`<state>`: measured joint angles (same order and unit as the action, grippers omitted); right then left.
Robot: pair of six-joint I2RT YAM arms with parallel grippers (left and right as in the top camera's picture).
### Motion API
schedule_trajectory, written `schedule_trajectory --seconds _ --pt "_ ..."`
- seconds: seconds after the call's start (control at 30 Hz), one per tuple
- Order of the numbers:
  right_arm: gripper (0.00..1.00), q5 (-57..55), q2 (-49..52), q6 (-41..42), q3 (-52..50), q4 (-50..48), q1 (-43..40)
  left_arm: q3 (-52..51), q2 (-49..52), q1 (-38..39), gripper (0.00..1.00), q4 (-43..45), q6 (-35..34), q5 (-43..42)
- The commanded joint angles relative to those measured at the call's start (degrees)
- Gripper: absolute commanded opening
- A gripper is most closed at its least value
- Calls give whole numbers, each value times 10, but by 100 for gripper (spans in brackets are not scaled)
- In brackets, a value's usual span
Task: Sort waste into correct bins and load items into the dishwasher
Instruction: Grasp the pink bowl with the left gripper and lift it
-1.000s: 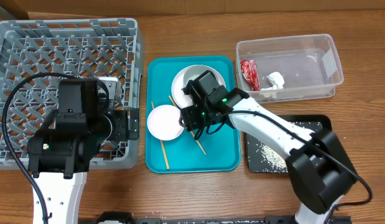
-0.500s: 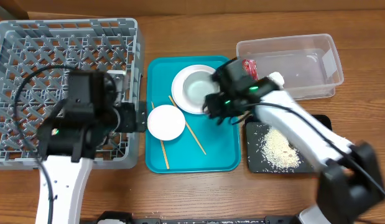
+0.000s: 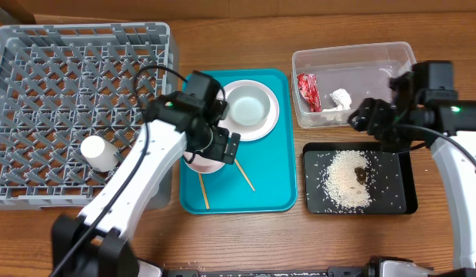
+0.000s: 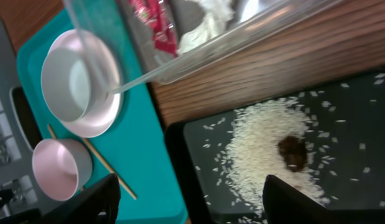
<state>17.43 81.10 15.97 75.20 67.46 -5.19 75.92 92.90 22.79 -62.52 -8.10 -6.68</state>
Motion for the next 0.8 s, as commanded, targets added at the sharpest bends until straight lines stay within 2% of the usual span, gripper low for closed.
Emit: schedule_trajectory --seconds 0.0,0.07,0.17,0.2,0.23,0.33,0.37,0.4,0.57,0.77 --pt "76 0 -9 -12 -2 9 -38 7 69 19 100 7 -32 -4" --pt "78 0 -9 -12 -2 14 -46 7 105 27 98 16 -38 -4" --pt "78 0 -9 -12 -2 15 -47 7 145 34 84 27 -37 -4" --pt "79 0 -9 -12 -2 15 -47 7 156 35 75 30 -37 -4" --pt "79 0 -9 -12 -2 16 -47 7 168 36 59 34 -37 -4" --pt "79 0 -9 -12 -2 18 -47 7 189 35 30 38 -37 -4" --pt "79 0 -9 -12 -2 19 -47 7 192 35 10 38 -38 -4" --pt "79 0 -9 -12 -2 19 -47 8 191 35 4 38 -38 -3" --pt "79 0 -9 -12 -2 19 -47 23 160 34 4 26 -53 -2" --pt "79 0 -9 -12 -2 20 -47 99 85 28 4 -20 -34 -4"
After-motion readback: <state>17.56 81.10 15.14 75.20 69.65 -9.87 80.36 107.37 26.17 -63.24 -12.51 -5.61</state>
